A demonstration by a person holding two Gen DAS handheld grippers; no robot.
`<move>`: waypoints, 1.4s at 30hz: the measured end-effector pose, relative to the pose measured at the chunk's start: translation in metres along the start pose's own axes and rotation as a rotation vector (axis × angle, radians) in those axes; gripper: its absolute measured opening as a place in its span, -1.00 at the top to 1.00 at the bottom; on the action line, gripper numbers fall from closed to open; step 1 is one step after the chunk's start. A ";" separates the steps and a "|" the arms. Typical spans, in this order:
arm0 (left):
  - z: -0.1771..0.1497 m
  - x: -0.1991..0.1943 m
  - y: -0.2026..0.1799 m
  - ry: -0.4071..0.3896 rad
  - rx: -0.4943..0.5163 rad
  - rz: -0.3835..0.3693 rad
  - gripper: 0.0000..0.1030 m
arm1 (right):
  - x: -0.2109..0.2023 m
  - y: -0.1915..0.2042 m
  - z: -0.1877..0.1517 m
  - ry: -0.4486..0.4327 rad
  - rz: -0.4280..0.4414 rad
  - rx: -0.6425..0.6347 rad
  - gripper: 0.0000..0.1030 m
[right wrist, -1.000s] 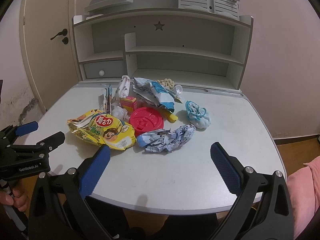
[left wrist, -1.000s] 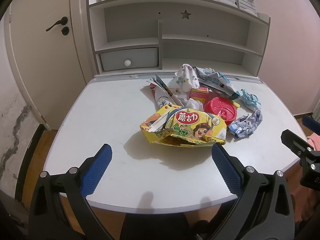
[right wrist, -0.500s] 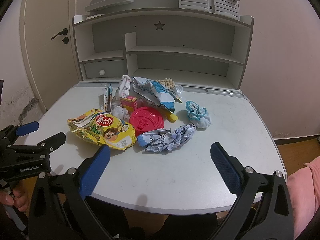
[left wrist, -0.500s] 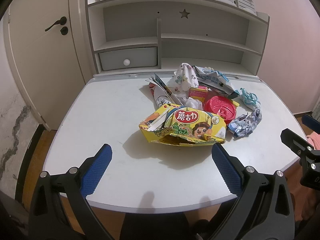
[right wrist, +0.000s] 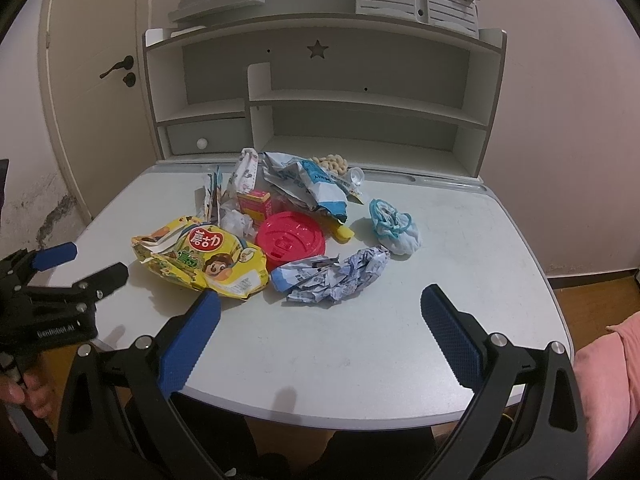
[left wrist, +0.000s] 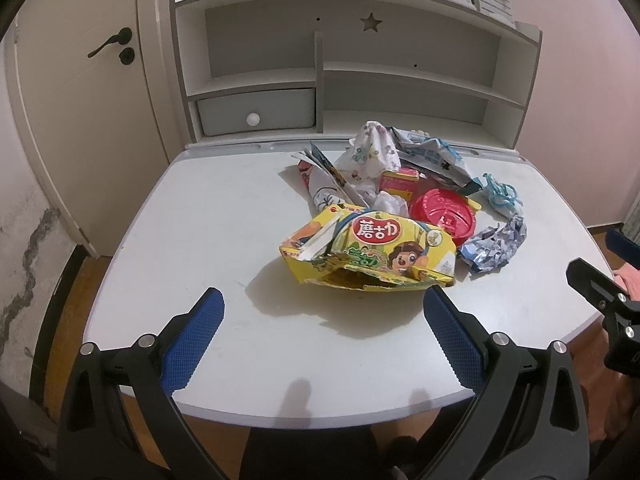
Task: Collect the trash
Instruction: 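Grasp the printed paper with the left tool while the right tool grasps the blue-trimmed cloth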
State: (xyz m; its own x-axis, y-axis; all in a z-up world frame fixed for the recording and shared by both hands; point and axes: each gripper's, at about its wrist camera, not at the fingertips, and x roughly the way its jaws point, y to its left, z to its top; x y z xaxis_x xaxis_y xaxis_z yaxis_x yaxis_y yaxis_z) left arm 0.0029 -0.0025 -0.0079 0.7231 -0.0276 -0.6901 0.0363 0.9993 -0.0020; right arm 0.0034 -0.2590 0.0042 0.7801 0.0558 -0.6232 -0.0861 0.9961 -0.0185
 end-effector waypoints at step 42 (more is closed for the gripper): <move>0.138 0.164 0.074 0.265 -0.038 -0.054 0.75 | 0.133 -0.091 0.055 0.188 0.008 0.087 -0.75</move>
State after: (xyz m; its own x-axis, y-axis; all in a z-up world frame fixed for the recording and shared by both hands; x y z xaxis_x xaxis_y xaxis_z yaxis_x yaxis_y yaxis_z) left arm 0.2194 0.0639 -0.0208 0.5146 -0.0787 -0.8538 0.0400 0.9969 -0.0678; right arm 0.1489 -0.3382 -0.0338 0.6494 0.0585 -0.7582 -0.0318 0.9983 0.0497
